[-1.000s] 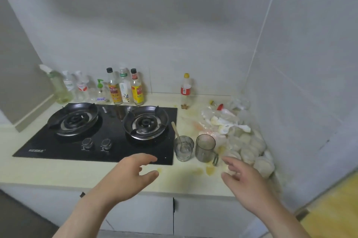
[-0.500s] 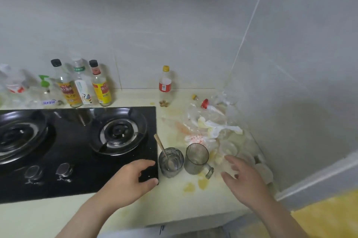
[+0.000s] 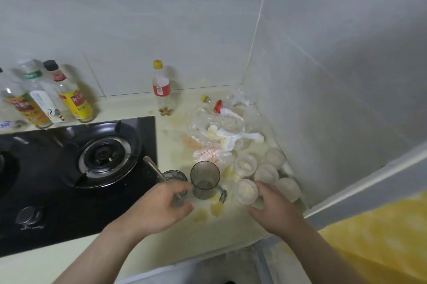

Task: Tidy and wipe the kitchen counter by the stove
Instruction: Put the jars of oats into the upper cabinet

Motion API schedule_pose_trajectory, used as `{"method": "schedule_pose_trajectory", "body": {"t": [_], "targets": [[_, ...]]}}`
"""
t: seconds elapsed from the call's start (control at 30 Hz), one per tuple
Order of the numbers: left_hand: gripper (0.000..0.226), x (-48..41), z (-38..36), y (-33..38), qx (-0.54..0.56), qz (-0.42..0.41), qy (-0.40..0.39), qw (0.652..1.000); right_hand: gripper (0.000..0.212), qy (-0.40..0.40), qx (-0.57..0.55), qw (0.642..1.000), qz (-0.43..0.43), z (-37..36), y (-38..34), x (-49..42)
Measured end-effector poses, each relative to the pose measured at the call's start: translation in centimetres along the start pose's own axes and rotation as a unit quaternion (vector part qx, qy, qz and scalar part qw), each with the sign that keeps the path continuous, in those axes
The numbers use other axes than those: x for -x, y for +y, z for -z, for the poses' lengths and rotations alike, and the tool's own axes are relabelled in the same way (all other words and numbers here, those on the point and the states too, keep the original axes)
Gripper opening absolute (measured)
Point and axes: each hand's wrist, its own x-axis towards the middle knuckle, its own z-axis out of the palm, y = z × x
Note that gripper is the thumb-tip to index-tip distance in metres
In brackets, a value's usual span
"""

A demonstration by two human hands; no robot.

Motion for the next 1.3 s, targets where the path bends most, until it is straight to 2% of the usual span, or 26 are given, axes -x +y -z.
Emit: {"method": "schedule_pose_trajectory", "body": {"t": [0.1, 0.33, 0.4, 0.5, 0.57, 0.73, 0.87, 1.07, 1.3], "targets": [[0.053, -0.9, -1.3, 1.2, -0.013, -0.008, 0.0, 1.0, 0.056, 0.0, 0.006, 1.0, 0.004, -0.4, 0.6, -1.1], [0.056, -1.6, -4.2, 3.0, -0.026, 0.016, -0.006, 1.0, 0.062, -0.007, 0.026, 0.999, 0.019, -1.5, 1.0, -3.4], [0.062, -1.3, -5.0, 3.3, -0.017, 0.026, -0.008, 0.999, 0.056, 0.001, 0.014, 0.999, 0.029, -1.6, 1.1, -3.7], [0.056, -1.3, -5.8, 3.8, -0.004, 0.032, -0.002, 0.999, 0.034, 0.007, -0.008, 0.999, 0.037, -1.4, 1.4, -3.9], [0.047, -1.3, -6.3, 4.1, -0.001, 0.036, 0.0, 0.999, 0.029, -0.002, -0.022, 0.999, 0.034, -1.0, 1.6, -3.8], [0.044, -1.4, -6.9, 4.3, 0.006, 0.057, 0.012, 0.998, 0.041, -0.006, -0.068, 0.996, 0.058, 0.5, 1.8, -2.7], [0.034, -2.0, -7.3, 4.8, 0.002, 0.042, 0.021, 0.999, 0.044, -0.01, -0.098, 0.991, 0.094, 2.5, 1.0, -1.5], [0.069, -2.3, -7.9, 5.3, 0.055, 0.029, 0.018, 0.998, 0.033, -0.035, -0.158, 0.974, 0.161, 5.5, -1.3, 0.5], [0.062, -2.2, -7.6, 6.6, 0.104, -0.004, 0.055, 0.993, 0.025, -0.06, -0.217, 0.957, 0.185, 6.5, -3.0, 1.4]]}}
